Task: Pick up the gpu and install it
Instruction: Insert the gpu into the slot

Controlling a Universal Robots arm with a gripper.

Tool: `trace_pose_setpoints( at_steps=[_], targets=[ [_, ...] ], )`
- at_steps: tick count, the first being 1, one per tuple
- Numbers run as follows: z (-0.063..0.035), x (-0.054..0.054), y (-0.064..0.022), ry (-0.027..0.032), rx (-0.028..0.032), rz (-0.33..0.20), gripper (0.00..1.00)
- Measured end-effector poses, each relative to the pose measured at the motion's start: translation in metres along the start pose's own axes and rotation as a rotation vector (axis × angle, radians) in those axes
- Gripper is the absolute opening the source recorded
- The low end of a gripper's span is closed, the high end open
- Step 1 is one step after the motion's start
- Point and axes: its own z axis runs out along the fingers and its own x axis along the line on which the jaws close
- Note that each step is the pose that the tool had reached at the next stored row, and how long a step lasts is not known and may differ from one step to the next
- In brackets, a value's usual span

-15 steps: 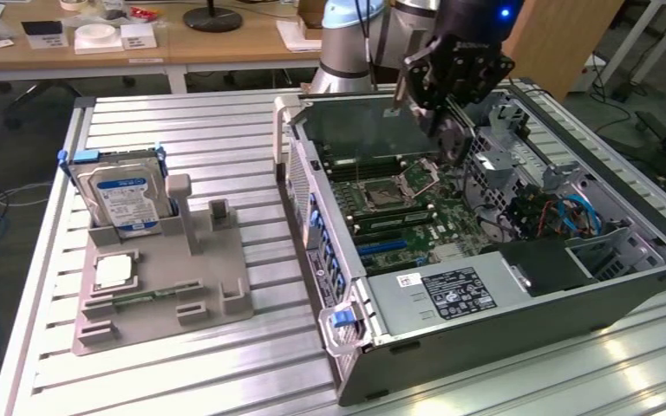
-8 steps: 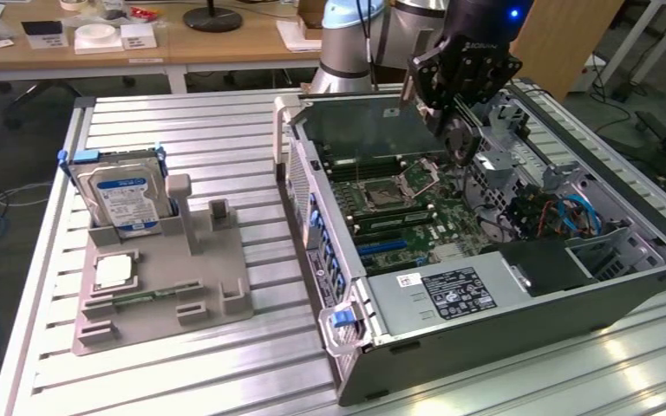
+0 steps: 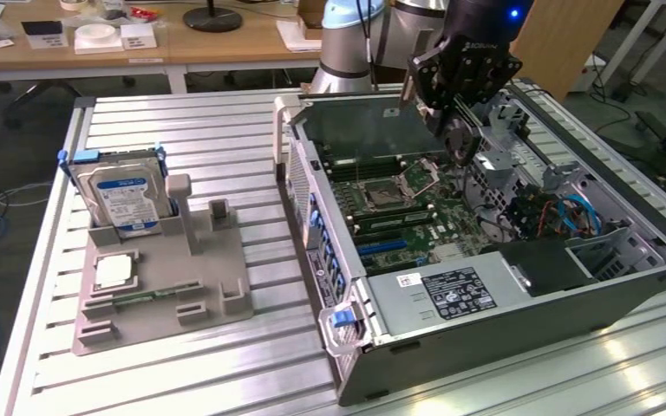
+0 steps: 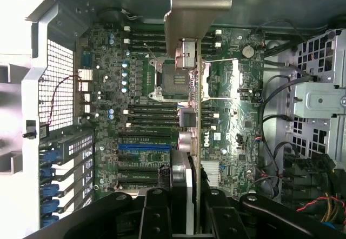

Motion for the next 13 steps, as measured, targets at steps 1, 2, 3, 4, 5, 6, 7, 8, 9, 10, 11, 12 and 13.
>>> trace_pose_setpoints(
  at_steps=[1,2,3,4,5,6,7,8,9,10,11,12,13],
  targets=[
    [0.0,0.0,0.0,0.0,0.0,0.0,0.28],
    [0.0,0.0,0.0,-0.0001,0.0,0.0,0.28],
    [0.0,0.0,0.0,0.0,0.0,0.0,0.28],
    [0.0,0.0,0.0,-0.0001,-0.0006,-0.001,0.28],
    [0.0,0.0,0.0,0.0,-0.0021,-0.004,0.28],
    [0.0,0.0,0.0,0.0,-0.0037,-0.009,0.28],
    [0.0,0.0,0.0001,0.0001,-0.0043,-0.016,0.28],
    [0.0001,0.0,0.0,0.0003,-0.0046,-0.024,0.28],
    [0.0,0.0,0.0,0.0005,-0.0048,-0.034,0.28],
    [0.0,0.0,0.0,0.0007,-0.0048,-0.044,0.28],
    [0.0,0.0,0.0,0.0009,-0.0049,-0.055,0.28],
    [0.0,0.0,0.0,0.0012,-0.0049,-0.066,0.28],
    [0.0,0.0,0.0,0.0014,-0.005,-0.078,0.28]
  ],
)
